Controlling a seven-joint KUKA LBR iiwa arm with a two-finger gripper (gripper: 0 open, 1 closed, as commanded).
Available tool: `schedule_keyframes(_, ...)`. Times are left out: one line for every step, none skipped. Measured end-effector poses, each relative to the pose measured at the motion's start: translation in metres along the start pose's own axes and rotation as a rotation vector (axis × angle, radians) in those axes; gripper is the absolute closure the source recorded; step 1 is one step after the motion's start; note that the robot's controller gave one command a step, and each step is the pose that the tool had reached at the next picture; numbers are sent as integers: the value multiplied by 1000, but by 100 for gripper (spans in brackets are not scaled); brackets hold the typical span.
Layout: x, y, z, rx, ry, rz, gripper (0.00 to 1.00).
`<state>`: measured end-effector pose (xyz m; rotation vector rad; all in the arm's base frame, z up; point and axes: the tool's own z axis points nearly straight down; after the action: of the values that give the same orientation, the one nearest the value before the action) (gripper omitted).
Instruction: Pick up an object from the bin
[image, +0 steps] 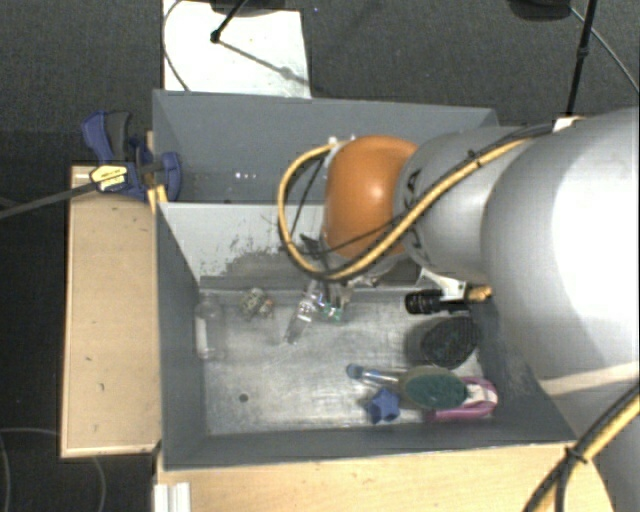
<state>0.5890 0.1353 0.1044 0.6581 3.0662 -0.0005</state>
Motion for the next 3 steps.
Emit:
schedule_keyframes(-3, -24, 20, 2, 7, 102, 0)
schedule_keyframes(-3, -89, 13, 3, 4, -133, 0)
schedule_keyframes(36, -152, -23, 0, 4, -499, 0)
